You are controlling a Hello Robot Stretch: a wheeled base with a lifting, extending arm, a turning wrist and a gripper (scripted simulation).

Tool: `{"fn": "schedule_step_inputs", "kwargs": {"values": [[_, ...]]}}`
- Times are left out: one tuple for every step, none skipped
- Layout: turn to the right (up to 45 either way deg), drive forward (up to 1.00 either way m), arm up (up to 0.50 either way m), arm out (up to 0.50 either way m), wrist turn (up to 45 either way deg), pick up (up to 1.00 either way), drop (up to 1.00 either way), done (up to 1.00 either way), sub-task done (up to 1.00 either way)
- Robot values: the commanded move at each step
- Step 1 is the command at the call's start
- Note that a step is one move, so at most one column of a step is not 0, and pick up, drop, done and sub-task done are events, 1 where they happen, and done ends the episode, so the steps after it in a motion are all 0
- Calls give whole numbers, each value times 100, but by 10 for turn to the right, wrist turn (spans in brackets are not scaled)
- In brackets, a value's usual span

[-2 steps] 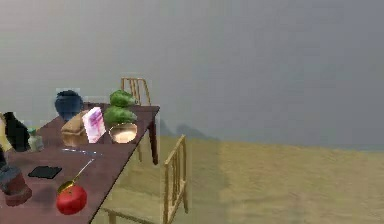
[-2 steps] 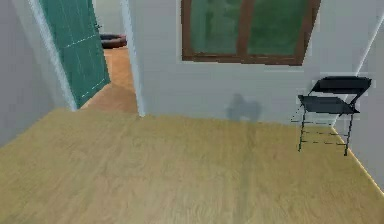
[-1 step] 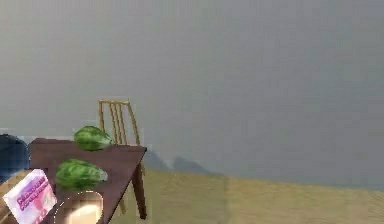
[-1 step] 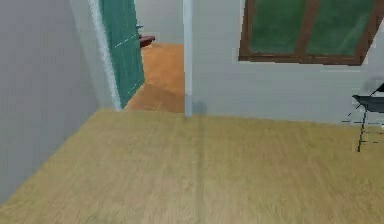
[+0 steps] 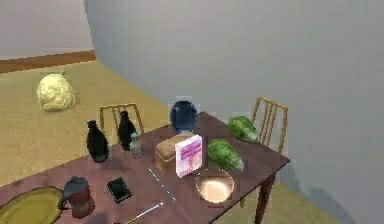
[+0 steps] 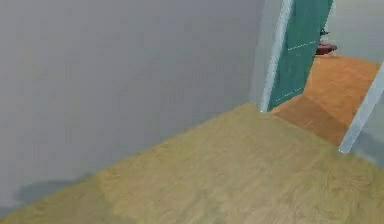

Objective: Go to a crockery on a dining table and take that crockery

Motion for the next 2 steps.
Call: {"fn": "schedule_step_inputs", "kwargs": {"values": [[-450, 0, 0, 0, 0, 0, 0, 0, 0], [-330, 0, 0, 0, 0, 0, 0, 0, 0]]}}
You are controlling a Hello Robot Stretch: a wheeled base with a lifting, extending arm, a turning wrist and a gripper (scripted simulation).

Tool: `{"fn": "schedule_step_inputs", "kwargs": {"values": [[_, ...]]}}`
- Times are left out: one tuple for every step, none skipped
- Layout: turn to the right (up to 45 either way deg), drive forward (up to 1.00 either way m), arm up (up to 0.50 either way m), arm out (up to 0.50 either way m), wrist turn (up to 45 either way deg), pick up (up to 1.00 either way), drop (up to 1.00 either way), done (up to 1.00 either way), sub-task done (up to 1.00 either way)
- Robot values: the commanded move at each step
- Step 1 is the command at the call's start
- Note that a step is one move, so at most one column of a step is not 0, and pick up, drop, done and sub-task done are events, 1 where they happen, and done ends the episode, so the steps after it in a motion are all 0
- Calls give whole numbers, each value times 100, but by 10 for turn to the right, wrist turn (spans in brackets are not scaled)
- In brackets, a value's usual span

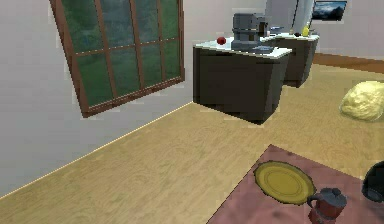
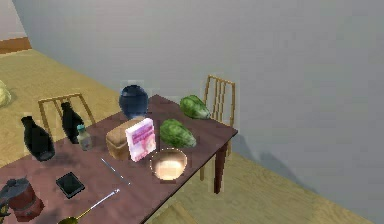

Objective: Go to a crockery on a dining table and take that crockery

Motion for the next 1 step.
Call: {"fn": "schedule_step_inputs", "kwargs": {"values": [[0, 0, 50, 0, 0, 0, 0, 0, 0]]}}
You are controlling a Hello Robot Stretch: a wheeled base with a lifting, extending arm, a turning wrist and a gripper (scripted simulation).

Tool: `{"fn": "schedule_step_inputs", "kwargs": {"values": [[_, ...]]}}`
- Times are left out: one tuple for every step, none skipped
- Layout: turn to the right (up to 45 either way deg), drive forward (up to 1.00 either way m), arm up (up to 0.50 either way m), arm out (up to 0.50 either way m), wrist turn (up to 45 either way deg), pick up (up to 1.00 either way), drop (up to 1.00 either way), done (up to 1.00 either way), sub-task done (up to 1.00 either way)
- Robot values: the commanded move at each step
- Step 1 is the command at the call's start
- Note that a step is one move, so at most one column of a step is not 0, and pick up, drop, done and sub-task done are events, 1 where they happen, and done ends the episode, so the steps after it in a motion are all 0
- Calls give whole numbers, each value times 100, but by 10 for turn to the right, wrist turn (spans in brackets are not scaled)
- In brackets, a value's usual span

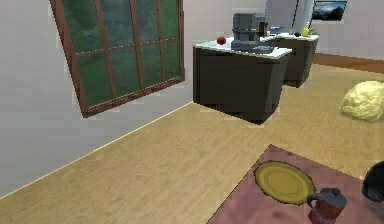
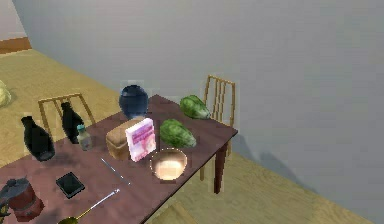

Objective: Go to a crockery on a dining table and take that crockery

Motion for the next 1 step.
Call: {"fn": "schedule_step_inputs", "kwargs": {"values": [[0, 0, 26, 0, 0, 0, 0, 0, 0]]}}
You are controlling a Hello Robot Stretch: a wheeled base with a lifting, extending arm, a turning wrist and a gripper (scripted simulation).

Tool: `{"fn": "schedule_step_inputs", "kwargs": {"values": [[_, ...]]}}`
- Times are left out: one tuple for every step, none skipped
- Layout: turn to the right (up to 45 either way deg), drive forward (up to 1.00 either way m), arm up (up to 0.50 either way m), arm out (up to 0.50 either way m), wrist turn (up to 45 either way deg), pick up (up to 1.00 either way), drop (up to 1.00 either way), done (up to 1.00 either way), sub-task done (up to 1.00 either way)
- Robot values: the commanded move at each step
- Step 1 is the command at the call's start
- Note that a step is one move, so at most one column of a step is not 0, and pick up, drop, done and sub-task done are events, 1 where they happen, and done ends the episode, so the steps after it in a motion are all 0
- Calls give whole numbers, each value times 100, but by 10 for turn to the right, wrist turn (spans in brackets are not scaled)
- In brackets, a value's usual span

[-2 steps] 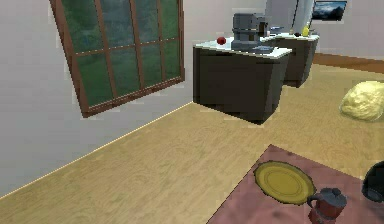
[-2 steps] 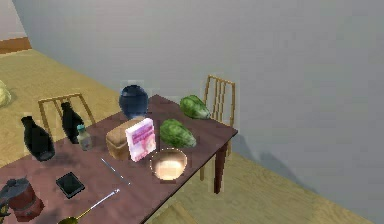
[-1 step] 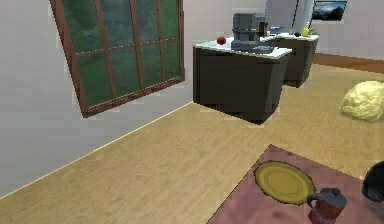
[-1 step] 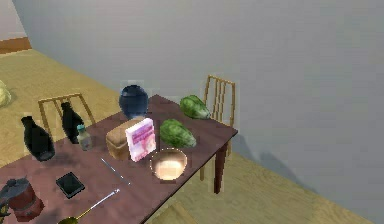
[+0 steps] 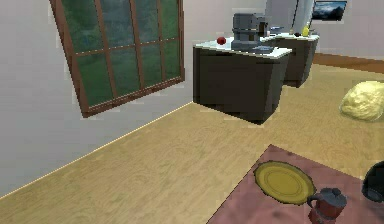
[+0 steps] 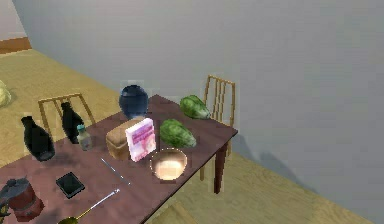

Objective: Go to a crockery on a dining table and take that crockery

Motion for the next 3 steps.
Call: {"fn": "schedule_step_inputs", "kwargs": {"values": [[0, 0, 0, 36, 0, 0, 0, 0, 0], [0, 0, 0, 0, 450, 0, 0, 0, 0], [0, 0, 0, 0, 450, 0, 0, 0, 0]]}}
